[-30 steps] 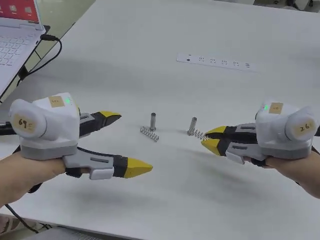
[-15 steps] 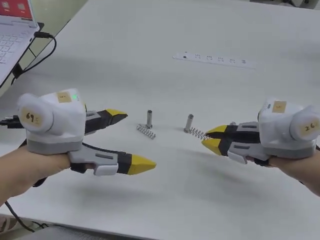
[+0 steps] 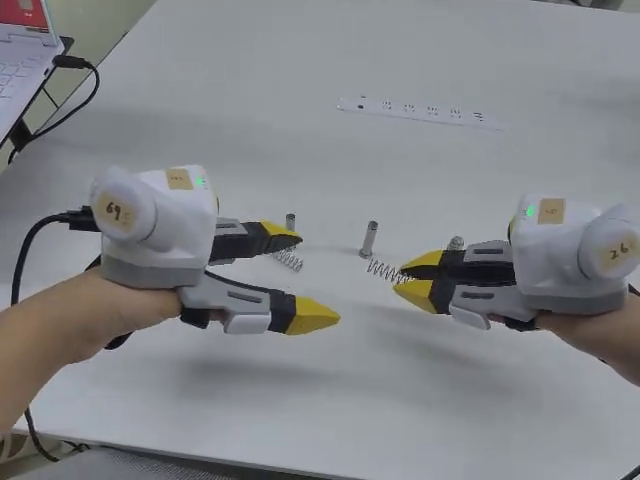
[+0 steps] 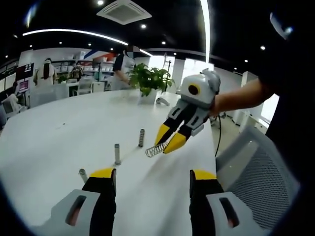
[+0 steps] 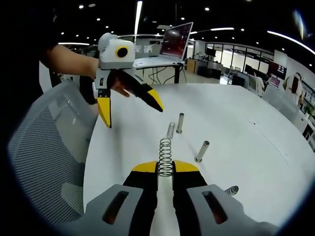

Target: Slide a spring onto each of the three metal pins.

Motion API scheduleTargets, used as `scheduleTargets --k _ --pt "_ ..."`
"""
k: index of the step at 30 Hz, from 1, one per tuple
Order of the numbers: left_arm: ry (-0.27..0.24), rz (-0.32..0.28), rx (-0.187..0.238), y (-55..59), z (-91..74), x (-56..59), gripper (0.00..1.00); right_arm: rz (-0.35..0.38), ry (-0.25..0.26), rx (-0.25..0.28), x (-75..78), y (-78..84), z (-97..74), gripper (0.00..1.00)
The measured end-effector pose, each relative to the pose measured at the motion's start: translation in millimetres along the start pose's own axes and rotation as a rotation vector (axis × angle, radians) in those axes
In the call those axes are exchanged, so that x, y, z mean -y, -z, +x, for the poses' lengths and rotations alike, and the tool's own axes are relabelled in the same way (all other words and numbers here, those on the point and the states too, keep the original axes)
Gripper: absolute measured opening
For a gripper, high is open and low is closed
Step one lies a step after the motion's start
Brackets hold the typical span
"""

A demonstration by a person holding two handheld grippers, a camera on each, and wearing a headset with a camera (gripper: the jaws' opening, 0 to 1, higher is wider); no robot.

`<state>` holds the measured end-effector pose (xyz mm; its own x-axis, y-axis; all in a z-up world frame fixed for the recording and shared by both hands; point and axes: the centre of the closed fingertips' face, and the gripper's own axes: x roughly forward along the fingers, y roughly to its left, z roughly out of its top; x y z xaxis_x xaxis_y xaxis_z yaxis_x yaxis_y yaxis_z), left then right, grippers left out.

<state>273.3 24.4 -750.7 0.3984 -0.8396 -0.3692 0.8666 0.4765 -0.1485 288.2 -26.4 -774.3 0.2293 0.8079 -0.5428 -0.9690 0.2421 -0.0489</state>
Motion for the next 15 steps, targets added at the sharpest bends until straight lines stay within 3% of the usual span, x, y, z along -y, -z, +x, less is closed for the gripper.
scheduleTargets --k 8,15 --pt "0.048 0.02 -0.021 -3.2 20.7 6.4 0.46 -0.019 -0.033 0.008 -7.1 -3.5 -0.3 0.08" --pt "0.078 0.033 -0.01 -9.1 30.6 10.9 0.4 -0.038 -0.063 0.011 -13.8 -5.2 -1.7 0.08"
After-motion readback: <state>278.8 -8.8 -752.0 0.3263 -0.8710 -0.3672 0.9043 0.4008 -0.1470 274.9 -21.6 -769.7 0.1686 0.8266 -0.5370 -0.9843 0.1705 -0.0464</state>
